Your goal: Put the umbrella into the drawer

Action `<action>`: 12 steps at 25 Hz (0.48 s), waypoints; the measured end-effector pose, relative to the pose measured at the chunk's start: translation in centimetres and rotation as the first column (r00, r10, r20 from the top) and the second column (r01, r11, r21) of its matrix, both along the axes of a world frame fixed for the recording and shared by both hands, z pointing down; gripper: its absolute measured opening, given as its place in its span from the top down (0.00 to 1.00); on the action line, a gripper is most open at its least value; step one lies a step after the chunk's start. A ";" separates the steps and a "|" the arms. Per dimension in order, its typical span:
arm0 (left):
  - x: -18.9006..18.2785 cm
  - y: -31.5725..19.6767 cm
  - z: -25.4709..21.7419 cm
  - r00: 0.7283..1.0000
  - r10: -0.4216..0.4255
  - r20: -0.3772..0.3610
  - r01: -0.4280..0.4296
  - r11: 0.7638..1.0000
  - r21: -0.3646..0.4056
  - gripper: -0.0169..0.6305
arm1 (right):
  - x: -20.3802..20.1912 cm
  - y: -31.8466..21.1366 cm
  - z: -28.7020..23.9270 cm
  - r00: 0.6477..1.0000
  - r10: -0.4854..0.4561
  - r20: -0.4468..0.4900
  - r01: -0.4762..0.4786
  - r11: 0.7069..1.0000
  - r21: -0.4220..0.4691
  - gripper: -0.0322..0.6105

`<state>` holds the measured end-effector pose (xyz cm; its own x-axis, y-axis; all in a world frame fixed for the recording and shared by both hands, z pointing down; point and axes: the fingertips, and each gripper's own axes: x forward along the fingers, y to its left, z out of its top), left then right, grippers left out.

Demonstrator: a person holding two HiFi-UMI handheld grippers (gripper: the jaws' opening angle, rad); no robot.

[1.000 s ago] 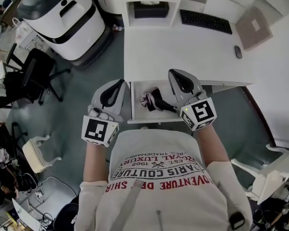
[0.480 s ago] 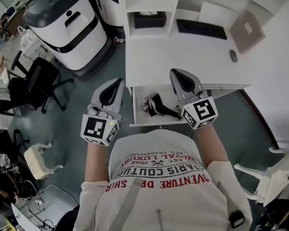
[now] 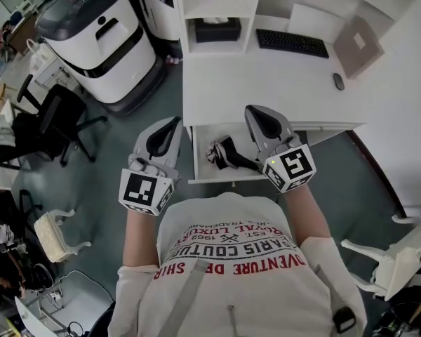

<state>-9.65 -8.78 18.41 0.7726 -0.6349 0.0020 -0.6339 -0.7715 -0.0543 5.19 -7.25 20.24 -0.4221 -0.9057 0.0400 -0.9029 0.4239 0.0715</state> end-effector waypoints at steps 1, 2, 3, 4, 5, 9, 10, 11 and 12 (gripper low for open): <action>0.1 0.1 0.0 1.000 0.003 0.001 -0.003 1.000 0.003 0.96 | -0.1 0.1 0.1 1.000 0.003 0.002 -0.003 1.000 -0.003 0.95; 0.2 0.2 -0.1 1.000 0.006 -0.001 -0.006 1.000 0.005 0.96 | -0.1 0.1 0.3 1.000 0.007 0.004 -0.007 1.000 -0.008 0.95; 0.3 0.3 -0.1 1.000 0.008 -0.004 -0.008 1.000 0.006 0.96 | -0.1 0.1 0.4 1.000 0.011 0.005 -0.011 1.000 -0.013 0.95; 0.4 0.3 -0.1 1.000 0.009 -0.006 -0.009 1.000 0.006 0.96 | -0.1 0.1 0.6 1.000 0.016 0.006 -0.016 1.000 -0.018 0.95; 0.4 0.3 -0.1 1.000 0.008 -0.007 -0.008 1.000 0.004 0.96 | -0.1 0.1 0.7 1.000 0.019 0.008 -0.019 1.000 -0.022 0.95; 0.3 0.1 0.2 1.000 0.001 0.002 -0.001 1.000 -0.011 0.96 | 0.0 -0.1 0.6 1.000 0.020 -0.005 -0.020 1.000 -0.021 0.95; 0.2 0.0 0.2 1.000 -0.002 0.003 0.002 1.000 -0.013 0.96 | -0.1 -0.2 0.5 1.000 0.015 -0.014 -0.016 1.000 -0.019 0.95; 0.0 -0.2 0.1 1.000 -0.006 0.003 0.006 1.000 -0.013 0.96 | -0.2 -0.3 0.4 1.000 0.012 -0.022 -0.013 1.000 -0.016 0.95; -0.1 -0.4 0.0 1.000 -0.010 0.004 0.010 1.000 -0.011 0.96 | -0.2 -0.4 0.3 1.000 0.011 -0.027 -0.012 1.000 -0.014 0.95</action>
